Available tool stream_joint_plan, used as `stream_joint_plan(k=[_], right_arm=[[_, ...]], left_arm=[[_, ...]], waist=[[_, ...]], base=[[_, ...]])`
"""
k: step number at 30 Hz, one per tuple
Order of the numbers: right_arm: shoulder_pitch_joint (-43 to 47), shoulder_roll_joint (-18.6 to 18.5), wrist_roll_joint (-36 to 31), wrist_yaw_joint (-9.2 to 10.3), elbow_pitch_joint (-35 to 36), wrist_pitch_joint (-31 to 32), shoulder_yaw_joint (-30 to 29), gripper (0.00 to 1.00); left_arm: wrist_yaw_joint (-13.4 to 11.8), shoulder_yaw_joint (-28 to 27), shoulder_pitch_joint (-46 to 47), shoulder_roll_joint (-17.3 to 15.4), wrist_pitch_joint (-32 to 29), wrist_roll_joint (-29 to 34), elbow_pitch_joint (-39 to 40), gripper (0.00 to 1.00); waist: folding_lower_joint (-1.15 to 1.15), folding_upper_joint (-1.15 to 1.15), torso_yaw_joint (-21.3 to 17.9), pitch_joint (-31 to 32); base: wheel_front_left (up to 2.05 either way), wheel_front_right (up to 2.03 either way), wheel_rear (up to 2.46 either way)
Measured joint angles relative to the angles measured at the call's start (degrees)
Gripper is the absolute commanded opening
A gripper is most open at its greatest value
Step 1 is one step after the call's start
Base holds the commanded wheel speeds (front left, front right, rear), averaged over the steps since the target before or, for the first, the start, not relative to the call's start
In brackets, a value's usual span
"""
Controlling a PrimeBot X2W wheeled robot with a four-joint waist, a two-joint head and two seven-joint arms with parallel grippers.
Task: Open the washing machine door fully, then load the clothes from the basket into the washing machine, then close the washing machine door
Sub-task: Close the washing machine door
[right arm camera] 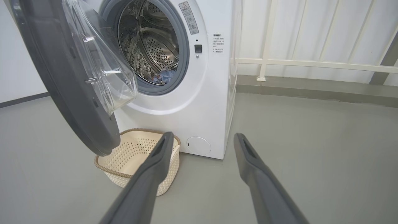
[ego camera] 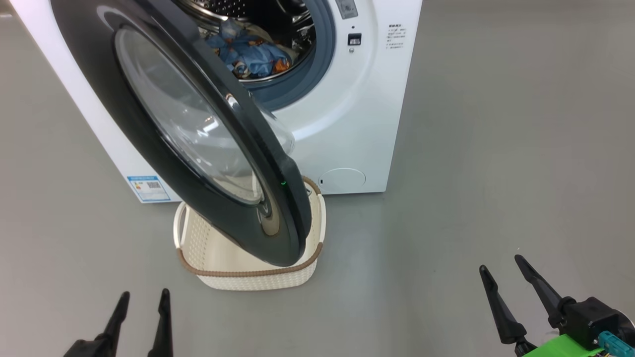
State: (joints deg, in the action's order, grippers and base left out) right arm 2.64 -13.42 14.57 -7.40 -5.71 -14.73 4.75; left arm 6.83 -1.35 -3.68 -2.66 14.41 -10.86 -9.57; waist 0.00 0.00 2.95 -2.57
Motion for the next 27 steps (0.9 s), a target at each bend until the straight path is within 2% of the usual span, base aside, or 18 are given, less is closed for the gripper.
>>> stream_joint_plan(k=[19,20,21,27], right_arm=[[0.89,0.53,-1.92,0.00,-1.44,0.00,0.10,1.00],[0.91,0.54,-1.91,0.00,-1.66,0.00,0.21,0.24],[0.90,0.54,-1.91,0.00,-1.71,0.00,0.36,0.00],[0.81,0.66,-1.87,0.00,-1.74,0.00,0.53,0.00]], left_arm=[[0.09,-1.97,-0.25,0.15,0.00,-0.56,0.08,1.00],[0.10,-1.96,-0.25,0.15,0.00,-0.56,0.08,1.00],[0.27,-1.97,-0.25,0.16,0.00,-0.56,0.08,1.00],[0.26,-1.98,-0.25,0.16,0.00,-0.55,0.07,1.00]], waist=[[0.00,0.00,-2.21,2.24],[0.00,0.00,-2.19,2.24],[0.00,0.00,-2.17,2.22],[0.00,0.00,-1.98,1.96]], base=[[0.00,0.00,0.00],[0.00,0.00,0.00],[0.00,0.00,0.00],[0.00,0.00,0.00]])
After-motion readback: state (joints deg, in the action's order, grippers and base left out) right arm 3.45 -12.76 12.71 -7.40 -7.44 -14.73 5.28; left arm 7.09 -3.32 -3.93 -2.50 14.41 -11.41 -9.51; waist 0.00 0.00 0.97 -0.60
